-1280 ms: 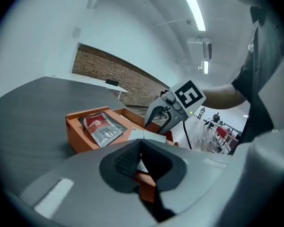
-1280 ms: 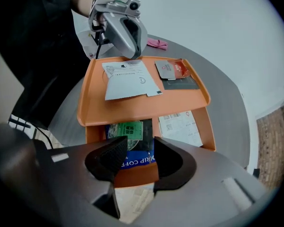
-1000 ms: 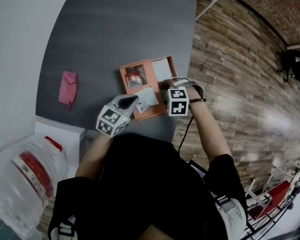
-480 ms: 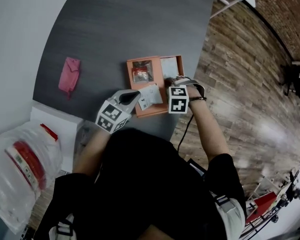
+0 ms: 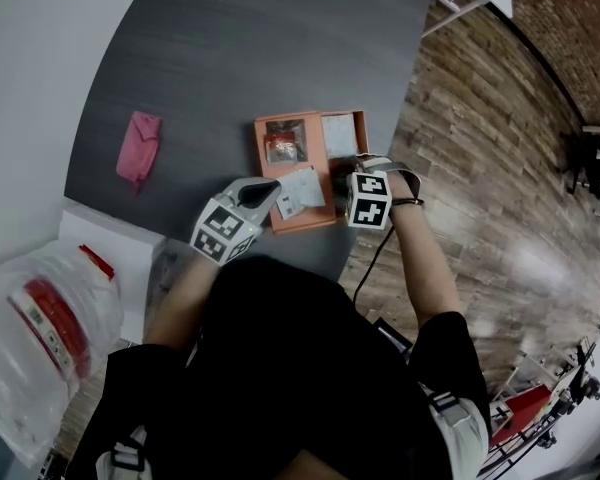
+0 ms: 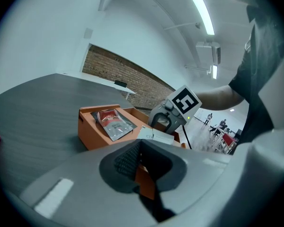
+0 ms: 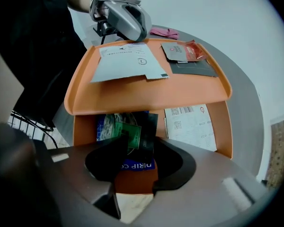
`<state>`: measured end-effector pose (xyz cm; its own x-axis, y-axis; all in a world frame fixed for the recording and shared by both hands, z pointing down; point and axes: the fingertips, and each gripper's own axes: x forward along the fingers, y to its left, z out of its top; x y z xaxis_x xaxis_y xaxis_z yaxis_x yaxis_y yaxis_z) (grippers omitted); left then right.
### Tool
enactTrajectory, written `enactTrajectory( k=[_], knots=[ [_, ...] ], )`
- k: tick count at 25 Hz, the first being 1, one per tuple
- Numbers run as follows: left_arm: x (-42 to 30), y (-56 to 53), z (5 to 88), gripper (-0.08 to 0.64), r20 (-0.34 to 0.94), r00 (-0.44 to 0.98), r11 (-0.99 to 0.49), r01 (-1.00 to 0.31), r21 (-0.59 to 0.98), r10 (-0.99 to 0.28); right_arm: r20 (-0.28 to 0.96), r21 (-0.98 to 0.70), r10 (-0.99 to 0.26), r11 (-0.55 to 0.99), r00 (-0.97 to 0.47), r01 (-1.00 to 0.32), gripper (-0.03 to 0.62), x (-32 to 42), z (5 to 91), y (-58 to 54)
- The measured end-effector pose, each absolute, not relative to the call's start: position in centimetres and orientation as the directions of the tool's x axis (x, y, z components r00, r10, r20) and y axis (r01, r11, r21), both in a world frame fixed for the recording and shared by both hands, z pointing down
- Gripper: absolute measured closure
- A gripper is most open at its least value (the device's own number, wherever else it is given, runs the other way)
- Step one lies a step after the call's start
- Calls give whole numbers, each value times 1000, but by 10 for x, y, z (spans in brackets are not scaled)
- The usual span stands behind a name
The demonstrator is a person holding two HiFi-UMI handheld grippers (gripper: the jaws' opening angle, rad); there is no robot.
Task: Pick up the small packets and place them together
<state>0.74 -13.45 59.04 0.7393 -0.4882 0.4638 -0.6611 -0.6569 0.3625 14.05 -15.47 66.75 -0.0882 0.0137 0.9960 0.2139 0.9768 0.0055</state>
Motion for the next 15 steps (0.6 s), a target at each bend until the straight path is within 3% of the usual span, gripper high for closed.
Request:
enactTrajectory(
  k=[5,10,15],
  knots=[
    [7,-134,591,561,466,742,-662,-656,361,-482,992,52,-29,979,-119,197,526,137,662,-159],
    [7,-135,592,561,470,744,-667,-653,360,-475,989,78,-54,982,-141,169,580,138,651,-164],
    [6,-136,592,561,472,746,-674,-648,354,-469,985,107,-87,985,-146,139,588,144,637,-171]
  ],
)
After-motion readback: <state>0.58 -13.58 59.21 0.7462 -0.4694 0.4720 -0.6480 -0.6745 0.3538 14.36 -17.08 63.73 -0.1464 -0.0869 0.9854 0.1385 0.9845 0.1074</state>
